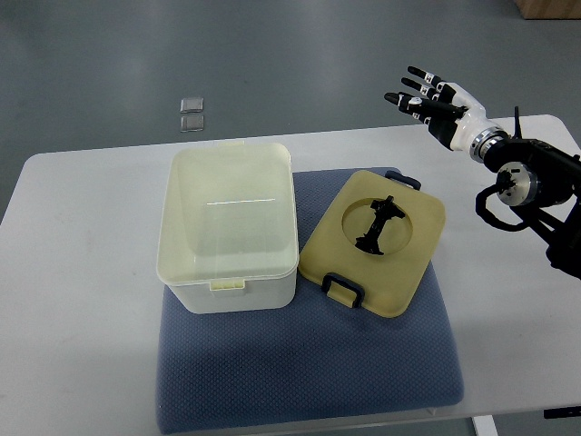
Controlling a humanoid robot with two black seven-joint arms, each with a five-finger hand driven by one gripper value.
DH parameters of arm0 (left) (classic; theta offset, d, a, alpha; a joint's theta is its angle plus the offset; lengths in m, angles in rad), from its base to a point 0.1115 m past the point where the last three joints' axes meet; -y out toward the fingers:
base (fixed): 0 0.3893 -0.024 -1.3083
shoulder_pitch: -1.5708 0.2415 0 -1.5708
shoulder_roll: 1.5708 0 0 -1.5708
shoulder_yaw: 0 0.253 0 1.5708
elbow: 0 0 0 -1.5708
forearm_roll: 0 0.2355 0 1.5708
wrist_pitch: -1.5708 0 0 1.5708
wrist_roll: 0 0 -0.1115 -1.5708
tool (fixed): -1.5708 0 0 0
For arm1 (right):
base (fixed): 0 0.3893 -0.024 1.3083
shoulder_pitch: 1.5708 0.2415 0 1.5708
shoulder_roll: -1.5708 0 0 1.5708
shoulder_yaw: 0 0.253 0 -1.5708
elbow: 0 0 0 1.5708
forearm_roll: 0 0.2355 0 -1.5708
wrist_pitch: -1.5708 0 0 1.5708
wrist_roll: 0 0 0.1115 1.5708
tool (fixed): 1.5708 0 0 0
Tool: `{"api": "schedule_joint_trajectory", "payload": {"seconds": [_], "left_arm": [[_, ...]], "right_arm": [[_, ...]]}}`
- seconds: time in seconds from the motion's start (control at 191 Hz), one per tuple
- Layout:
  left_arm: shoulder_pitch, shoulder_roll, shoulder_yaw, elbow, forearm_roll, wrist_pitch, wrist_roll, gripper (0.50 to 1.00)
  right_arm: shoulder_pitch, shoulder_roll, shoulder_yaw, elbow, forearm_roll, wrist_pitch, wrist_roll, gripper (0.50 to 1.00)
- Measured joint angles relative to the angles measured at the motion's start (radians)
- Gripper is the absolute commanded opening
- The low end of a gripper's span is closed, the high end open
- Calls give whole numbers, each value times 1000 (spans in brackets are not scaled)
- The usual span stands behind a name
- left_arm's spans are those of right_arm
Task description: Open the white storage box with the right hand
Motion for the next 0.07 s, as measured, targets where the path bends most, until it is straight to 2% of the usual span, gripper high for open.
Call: {"api": "schedule_joint_trajectory", "payload": {"seconds": [0.073], "left_arm": [[0, 0, 0, 0, 0, 0, 0, 1000]], "right_arm": [[0, 5, 23, -1, 1, 4, 0, 928]]}}
